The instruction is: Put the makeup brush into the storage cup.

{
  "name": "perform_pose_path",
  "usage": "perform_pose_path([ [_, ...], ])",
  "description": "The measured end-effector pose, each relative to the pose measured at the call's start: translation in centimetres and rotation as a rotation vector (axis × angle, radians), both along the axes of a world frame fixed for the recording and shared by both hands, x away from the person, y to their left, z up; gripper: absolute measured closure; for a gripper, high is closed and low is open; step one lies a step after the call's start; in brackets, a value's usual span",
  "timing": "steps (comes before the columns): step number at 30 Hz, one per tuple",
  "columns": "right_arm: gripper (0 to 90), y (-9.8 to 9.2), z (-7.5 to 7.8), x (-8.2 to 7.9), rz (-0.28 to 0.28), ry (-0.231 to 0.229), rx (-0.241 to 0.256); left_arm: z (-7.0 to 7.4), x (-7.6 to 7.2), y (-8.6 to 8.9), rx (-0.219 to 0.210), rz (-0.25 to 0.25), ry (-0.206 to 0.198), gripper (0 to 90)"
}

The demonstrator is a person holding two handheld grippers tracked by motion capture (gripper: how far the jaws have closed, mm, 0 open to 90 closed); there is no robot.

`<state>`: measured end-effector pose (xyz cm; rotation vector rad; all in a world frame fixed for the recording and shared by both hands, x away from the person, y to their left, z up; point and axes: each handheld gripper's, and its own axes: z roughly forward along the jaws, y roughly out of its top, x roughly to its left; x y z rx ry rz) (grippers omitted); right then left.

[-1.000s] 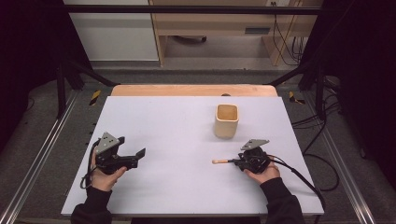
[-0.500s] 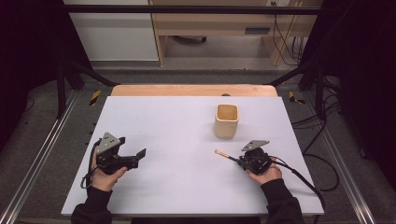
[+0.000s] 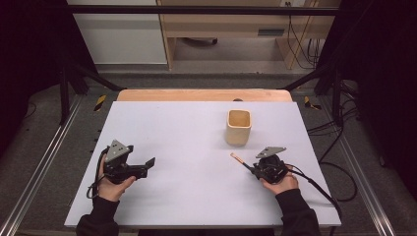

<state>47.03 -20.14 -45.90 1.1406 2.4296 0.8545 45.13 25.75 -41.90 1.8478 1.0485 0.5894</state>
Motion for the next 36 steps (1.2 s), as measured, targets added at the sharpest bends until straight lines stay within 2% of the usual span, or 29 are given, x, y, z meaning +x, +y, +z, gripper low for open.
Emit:
perform_pose_path([
  [3,65.1,0.1,1.0,-0.1,0.015,-0.011,-0.013,0.0,0.0,0.0,0.0,-0.002,-0.002,5.9],
  [6,62.2,0.4,1.6,-0.1,0.035,-0.003,-0.021,0.0,0.0,0.1,-0.006,-0.001,0.002,6.0],
  [7,60.4,0.5,1.8,-0.1,0.043,0.019,-0.012,0.0,0.1,0.1,-0.002,-0.002,0.004,6.0],
  [14,59.8,1.5,2.4,1.3,0.043,0.113,-0.083,-0.3,0.1,-0.1,0.011,-0.012,0.011,5.8],
  [15,59.8,1.6,2.4,1.5,0.056,0.119,-0.101,-0.3,0.1,-0.1,0.011,-0.012,0.012,5.8],
  [19,61.1,2.2,2.4,2.4,0.07,0.171,-0.162,-0.3,0.1,0.0,0.009,-0.009,0.013,5.8],
  [23,62.6,2.5,2.3,2.9,0.08,0.191,-0.194,-0.3,0.1,0.1,0.007,-0.011,0.012,5.9],
  [28,66.3,2.8,1.9,3.8,0.089,0.214,-0.209,-0.4,0.2,0.1,0.008,-0.011,0.016,5.9],
  [36,73.5,3.0,1.4,4.2,0.098,0.262,-0.246,-0.5,0.3,0.0,0.014,-0.014,0.021,5.9],
])
